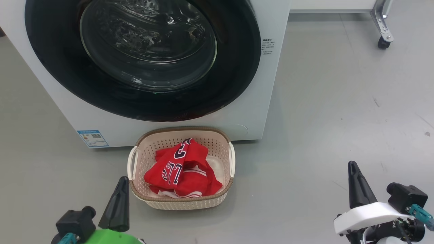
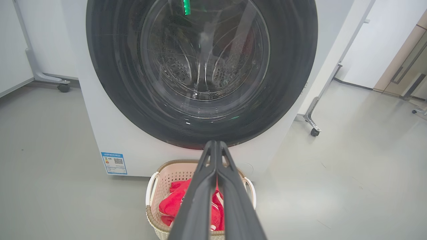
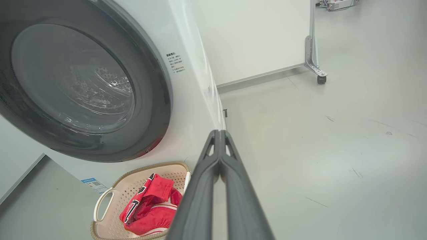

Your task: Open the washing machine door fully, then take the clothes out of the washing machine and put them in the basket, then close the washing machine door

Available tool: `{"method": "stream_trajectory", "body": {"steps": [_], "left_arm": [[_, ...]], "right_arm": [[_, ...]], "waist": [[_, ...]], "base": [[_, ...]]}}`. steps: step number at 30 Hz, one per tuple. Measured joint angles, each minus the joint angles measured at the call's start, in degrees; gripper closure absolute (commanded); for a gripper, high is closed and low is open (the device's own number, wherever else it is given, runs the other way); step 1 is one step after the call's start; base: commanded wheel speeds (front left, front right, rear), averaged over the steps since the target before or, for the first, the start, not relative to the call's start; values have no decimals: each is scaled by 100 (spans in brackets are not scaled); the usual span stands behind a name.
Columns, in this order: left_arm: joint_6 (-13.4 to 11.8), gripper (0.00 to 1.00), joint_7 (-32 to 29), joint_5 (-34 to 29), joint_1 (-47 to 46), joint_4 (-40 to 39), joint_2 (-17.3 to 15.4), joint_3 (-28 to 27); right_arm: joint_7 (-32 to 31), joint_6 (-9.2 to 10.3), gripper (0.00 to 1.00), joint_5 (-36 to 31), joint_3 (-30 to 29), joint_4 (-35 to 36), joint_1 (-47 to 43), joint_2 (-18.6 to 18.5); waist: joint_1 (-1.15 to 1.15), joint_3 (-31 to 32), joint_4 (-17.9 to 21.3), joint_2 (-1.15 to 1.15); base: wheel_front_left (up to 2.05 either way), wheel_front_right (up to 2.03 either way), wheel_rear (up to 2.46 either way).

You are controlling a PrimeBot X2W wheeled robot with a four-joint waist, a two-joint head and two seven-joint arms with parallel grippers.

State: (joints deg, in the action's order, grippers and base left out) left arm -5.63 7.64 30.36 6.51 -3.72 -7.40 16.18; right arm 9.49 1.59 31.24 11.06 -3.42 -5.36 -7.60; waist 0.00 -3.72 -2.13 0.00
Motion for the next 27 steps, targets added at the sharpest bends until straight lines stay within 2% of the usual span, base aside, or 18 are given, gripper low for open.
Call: {"method": "stream_trajectory", "body": {"steps": [27], "left_arm": [[266,100,-281,2031,-71,347,45,-498]], "right_arm": [[-390,-171,100,1978,-452,-224,111,47]], "waist": [[0,100,67,0]], "base": [[0,0,0]]}}
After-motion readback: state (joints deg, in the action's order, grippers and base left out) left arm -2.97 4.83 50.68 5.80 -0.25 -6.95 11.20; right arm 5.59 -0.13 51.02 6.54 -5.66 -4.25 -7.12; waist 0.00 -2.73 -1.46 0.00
